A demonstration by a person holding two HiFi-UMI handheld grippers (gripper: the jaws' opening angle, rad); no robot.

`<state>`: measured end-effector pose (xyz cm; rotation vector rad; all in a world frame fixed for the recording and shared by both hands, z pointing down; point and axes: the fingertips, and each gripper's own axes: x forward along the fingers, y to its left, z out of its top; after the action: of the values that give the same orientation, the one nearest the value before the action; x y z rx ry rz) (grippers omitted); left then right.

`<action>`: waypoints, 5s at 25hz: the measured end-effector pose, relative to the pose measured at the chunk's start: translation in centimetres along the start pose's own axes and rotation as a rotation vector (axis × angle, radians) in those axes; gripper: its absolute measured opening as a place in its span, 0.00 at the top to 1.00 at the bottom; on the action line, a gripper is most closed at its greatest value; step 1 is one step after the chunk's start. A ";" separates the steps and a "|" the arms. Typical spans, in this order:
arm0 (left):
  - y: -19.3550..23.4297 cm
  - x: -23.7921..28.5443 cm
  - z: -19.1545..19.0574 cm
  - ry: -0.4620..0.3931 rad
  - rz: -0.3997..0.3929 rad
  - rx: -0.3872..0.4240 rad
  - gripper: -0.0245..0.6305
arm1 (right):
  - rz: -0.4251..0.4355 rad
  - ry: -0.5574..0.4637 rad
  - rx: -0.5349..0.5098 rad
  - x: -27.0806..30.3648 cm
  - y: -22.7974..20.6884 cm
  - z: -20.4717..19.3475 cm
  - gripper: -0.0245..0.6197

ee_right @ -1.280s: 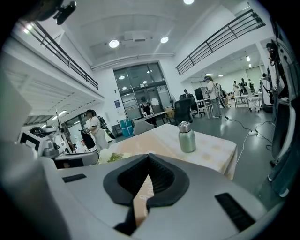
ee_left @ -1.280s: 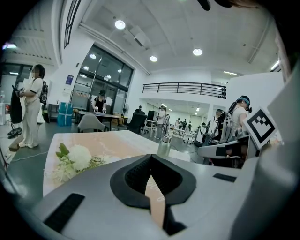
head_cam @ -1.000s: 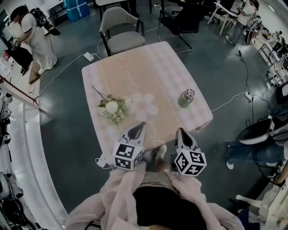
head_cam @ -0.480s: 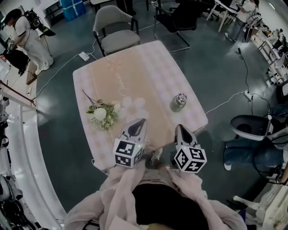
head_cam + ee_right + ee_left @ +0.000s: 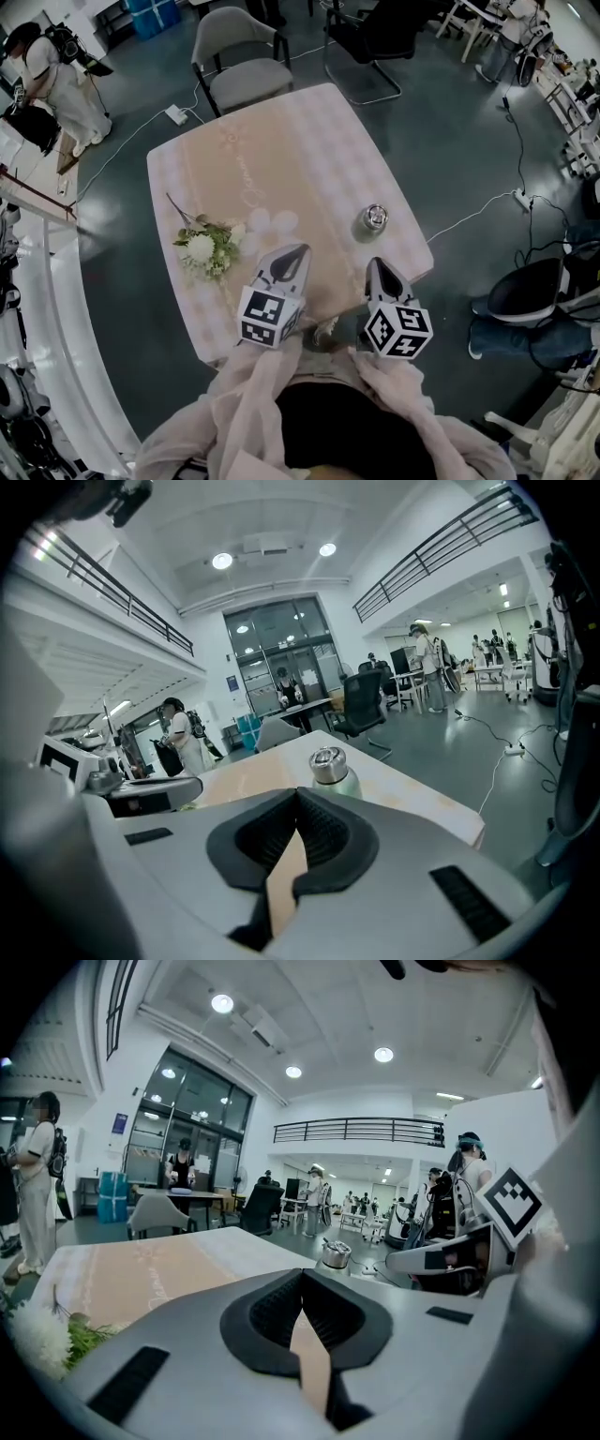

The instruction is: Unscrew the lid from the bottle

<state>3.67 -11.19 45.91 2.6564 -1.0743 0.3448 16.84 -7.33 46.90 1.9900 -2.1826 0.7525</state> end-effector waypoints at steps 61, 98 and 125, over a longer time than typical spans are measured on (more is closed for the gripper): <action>-7.5 20.1 -5.6 0.037 -0.398 0.230 0.33 | -0.154 0.138 0.046 2.4 -12.3 -2.1 0.94; -8.4 21.0 -6.4 0.082 -0.379 0.302 0.35 | -0.089 0.149 0.025 3.8 -13.3 -1.4 0.94; -3.8 9.1 -0.4 0.065 -0.171 0.151 0.35 | 0.207 0.034 -0.102 1.9 -2.6 4.2 0.94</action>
<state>12.61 -14.29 48.55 2.8227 -0.8244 0.4915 20.11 -10.87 44.78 1.7109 -2.3801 0.6772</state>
